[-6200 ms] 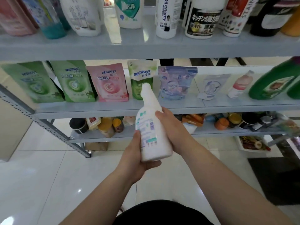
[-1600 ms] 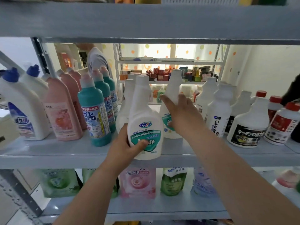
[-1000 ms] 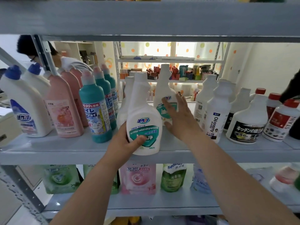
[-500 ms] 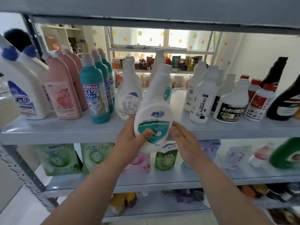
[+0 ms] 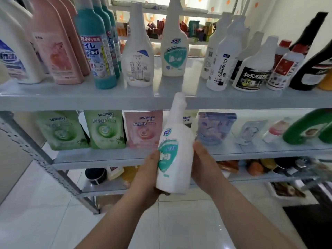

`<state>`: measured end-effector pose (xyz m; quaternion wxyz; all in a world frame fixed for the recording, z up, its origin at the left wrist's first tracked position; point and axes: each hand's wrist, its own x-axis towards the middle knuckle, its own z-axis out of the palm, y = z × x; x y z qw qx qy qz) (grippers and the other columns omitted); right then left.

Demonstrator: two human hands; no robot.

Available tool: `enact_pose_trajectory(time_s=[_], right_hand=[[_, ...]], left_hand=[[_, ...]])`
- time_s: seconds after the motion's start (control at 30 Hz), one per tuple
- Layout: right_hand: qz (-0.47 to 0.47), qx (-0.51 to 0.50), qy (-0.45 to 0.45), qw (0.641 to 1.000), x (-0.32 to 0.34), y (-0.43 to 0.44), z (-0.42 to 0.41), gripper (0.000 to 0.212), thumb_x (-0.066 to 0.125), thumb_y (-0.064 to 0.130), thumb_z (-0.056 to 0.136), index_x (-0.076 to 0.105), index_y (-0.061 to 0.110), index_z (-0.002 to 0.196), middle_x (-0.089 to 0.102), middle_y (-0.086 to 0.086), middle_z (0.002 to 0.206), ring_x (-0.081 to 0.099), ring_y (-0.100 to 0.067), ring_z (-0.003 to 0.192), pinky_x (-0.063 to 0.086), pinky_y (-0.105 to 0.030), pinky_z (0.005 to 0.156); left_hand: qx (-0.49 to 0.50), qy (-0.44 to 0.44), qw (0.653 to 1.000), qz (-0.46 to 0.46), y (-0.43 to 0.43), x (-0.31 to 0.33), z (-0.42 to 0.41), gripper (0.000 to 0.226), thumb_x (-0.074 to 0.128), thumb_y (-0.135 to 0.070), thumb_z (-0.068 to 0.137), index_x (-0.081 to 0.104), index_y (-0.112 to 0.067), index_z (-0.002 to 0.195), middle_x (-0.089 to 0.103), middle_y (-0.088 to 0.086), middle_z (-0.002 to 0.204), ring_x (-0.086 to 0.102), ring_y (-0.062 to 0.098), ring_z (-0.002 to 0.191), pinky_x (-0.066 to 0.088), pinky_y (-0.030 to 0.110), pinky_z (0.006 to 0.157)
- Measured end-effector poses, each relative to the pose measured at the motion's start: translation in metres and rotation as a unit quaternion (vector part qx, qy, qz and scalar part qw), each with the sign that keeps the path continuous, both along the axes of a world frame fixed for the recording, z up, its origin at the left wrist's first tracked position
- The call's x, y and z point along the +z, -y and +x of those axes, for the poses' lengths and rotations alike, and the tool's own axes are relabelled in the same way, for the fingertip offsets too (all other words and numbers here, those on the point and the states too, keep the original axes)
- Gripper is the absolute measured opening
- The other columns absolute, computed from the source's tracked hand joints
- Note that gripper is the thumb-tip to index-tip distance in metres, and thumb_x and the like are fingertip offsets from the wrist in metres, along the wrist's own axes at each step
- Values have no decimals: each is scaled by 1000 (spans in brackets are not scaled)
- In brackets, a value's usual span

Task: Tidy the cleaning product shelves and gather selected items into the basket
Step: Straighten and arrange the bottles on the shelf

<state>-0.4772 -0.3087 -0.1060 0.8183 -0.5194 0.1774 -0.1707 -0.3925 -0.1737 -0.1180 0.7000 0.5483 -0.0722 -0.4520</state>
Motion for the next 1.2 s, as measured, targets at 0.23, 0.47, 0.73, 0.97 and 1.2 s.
enact_pose_trajectory(time_s=[0.23,0.47,0.73,0.97,1.2], right_hand=[[116,54,-49,991,-2,11,-17,120,96,56,42,51,8,143,66,-22,117,69,-35,102,61,-45,82],[-23,144,81,986,-20,47,-58,71,74,19,59,55,18,127,62,-13,117,59,-36,113,53,-51,93],[-30,92,154,983,-27,84,-83,39,71,14,66,67,28,102,65,-9,110,63,-29,109,56,-48,94],[-54,4,7,998,-28,123,-105,31,74,42,73,70,49,104,73,0,104,71,-20,98,59,-43,85],[47,38,-47,997,-43,134,-127,42,60,46,89,68,23,123,75,-9,120,69,-31,117,55,-50,101]], left_hand=[[-104,38,991,74,5,-14,-26,71,70,-72,75,60,-22,125,75,2,104,73,16,80,56,31,57],[-111,428,884,151,29,-35,-72,117,93,-47,48,14,-61,133,41,-23,127,52,-9,112,53,10,78],[47,664,728,164,70,-57,-111,121,96,-27,51,30,-9,152,36,7,139,30,5,125,34,18,100],[28,329,939,101,84,-54,-140,55,70,-50,65,52,-65,115,67,-27,113,67,1,101,63,34,80],[152,-3,980,126,111,-40,-174,26,59,-54,91,77,-35,91,80,0,94,77,20,77,60,40,69]])
